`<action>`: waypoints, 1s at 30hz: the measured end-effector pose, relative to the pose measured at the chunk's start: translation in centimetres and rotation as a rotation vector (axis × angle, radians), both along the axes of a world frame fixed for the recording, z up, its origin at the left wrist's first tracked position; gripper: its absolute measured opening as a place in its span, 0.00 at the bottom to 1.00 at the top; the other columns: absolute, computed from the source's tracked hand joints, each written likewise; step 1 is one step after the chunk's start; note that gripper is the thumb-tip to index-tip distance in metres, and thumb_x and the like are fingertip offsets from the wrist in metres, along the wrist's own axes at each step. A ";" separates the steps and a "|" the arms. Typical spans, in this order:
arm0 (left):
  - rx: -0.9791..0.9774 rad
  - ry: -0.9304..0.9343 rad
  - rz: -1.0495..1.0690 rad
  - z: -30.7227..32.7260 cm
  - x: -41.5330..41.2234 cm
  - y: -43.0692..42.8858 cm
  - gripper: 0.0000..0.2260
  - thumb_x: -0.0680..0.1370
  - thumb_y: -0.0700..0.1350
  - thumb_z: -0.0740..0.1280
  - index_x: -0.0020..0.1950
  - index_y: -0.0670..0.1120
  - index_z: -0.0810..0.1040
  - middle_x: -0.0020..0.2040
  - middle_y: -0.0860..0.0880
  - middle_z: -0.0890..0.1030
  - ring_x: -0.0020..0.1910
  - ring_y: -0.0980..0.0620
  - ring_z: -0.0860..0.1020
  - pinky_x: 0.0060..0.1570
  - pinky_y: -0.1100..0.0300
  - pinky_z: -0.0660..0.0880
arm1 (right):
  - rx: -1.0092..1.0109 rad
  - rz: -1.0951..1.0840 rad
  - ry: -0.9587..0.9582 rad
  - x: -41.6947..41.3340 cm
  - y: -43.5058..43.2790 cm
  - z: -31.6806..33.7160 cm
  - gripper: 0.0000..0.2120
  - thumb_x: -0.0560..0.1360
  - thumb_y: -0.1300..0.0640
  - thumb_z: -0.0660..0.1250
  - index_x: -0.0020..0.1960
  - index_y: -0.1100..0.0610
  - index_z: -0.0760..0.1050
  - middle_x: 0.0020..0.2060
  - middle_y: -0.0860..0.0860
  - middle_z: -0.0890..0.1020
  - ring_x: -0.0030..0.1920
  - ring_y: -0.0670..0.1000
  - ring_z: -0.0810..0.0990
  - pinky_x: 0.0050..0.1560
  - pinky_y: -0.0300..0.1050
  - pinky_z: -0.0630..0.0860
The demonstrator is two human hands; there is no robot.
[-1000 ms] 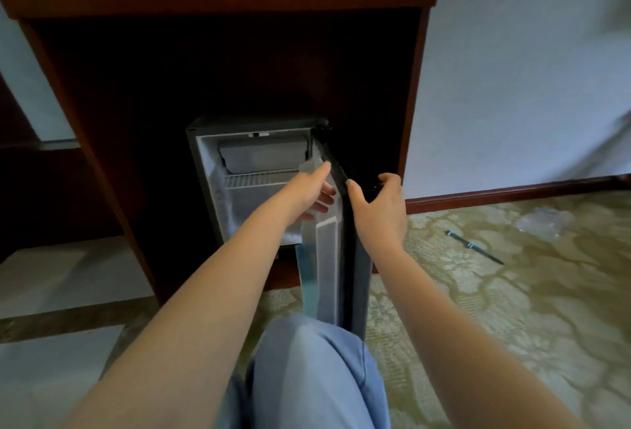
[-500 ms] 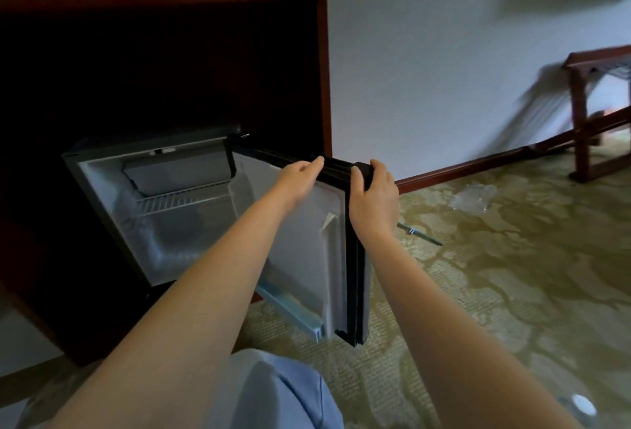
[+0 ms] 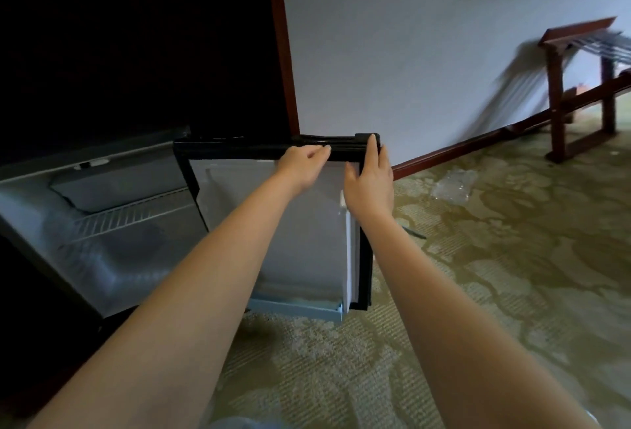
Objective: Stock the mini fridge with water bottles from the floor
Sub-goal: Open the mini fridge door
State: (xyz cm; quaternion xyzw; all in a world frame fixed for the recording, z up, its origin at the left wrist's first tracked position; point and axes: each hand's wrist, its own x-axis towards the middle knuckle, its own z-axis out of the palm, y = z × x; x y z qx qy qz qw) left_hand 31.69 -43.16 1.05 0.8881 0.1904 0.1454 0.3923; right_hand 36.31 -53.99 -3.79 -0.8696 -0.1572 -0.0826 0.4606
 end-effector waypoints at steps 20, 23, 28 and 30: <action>-0.086 0.368 -0.124 -11.7 -1.5 -3.7 0.16 0.81 0.55 0.57 0.49 0.45 0.75 0.49 0.43 0.76 0.48 0.47 0.74 0.48 0.56 0.69 | -0.024 -0.081 0.322 -1.9 -5.6 -9.3 0.10 0.77 0.55 0.59 0.53 0.55 0.77 0.40 0.49 0.79 0.39 0.50 0.77 0.34 0.41 0.68; -0.109 0.420 -0.149 -14.1 -2.0 -6.5 0.15 0.81 0.55 0.56 0.48 0.44 0.74 0.48 0.45 0.74 0.46 0.48 0.72 0.45 0.56 0.67 | -0.021 -0.158 0.403 -3.0 -8.6 -12.4 0.11 0.76 0.53 0.59 0.54 0.54 0.77 0.46 0.51 0.81 0.43 0.52 0.79 0.40 0.44 0.73; -0.137 0.498 -0.246 -17.9 -2.7 -12.2 0.16 0.81 0.55 0.57 0.48 0.44 0.75 0.47 0.46 0.74 0.46 0.49 0.72 0.47 0.56 0.68 | -0.047 -0.306 0.506 -4.7 -14.8 -16.9 0.11 0.76 0.54 0.59 0.55 0.54 0.77 0.45 0.50 0.78 0.44 0.51 0.74 0.41 0.41 0.67; -0.148 0.524 -0.286 -19.3 -3.3 -14.5 0.18 0.81 0.55 0.57 0.53 0.42 0.78 0.47 0.46 0.75 0.47 0.49 0.73 0.50 0.56 0.69 | -0.051 -0.341 0.538 -5.4 -17.0 -18.9 0.12 0.76 0.55 0.59 0.56 0.55 0.77 0.48 0.51 0.80 0.45 0.51 0.74 0.43 0.42 0.68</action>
